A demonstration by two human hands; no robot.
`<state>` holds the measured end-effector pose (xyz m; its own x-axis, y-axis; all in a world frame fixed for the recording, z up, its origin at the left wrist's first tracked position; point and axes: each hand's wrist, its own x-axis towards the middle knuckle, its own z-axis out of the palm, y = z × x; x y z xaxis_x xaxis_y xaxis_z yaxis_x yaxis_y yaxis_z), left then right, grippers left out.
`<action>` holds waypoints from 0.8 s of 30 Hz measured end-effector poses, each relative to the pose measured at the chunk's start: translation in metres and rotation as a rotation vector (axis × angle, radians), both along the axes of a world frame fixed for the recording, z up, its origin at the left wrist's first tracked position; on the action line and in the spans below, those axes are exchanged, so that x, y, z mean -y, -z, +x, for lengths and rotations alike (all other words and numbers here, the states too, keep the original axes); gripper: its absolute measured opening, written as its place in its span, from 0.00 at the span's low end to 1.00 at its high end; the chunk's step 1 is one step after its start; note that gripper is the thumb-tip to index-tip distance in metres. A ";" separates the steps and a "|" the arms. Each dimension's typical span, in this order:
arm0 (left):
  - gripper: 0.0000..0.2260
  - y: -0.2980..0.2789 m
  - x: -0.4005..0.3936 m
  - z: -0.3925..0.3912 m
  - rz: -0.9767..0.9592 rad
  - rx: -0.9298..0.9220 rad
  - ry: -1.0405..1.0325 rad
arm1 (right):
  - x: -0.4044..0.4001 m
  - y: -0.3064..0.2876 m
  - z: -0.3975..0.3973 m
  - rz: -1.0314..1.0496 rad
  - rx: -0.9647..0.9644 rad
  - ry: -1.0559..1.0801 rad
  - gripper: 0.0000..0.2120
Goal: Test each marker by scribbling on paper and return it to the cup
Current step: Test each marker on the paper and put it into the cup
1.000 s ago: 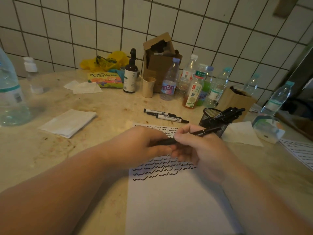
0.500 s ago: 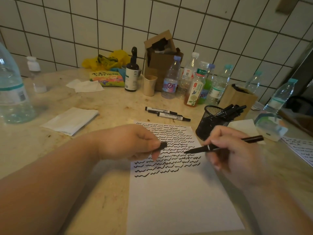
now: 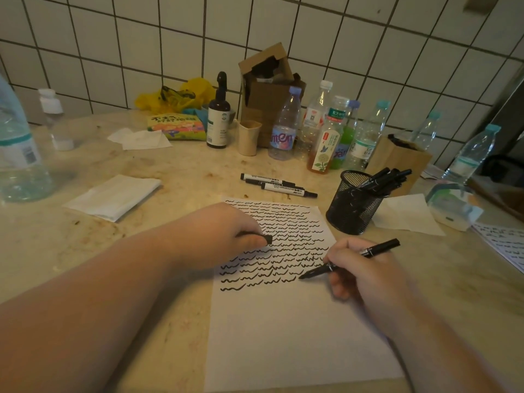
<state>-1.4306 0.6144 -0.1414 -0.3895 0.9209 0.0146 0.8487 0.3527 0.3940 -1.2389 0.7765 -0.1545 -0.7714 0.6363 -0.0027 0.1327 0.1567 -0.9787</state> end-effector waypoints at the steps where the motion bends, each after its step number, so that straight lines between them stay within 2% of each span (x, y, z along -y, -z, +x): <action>1: 0.15 0.001 0.000 -0.001 -0.002 0.001 0.000 | 0.000 0.000 0.000 0.004 0.001 -0.001 0.14; 17: 0.14 0.006 -0.001 -0.003 0.025 0.016 -0.005 | -0.010 0.005 -0.001 0.043 0.063 0.116 0.12; 21: 0.13 0.005 -0.001 -0.002 0.017 0.021 -0.006 | -0.013 0.004 0.001 0.085 -0.032 0.159 0.12; 24: 0.11 0.006 -0.002 -0.001 0.022 0.043 0.009 | -0.006 0.000 0.001 0.021 -0.163 0.072 0.07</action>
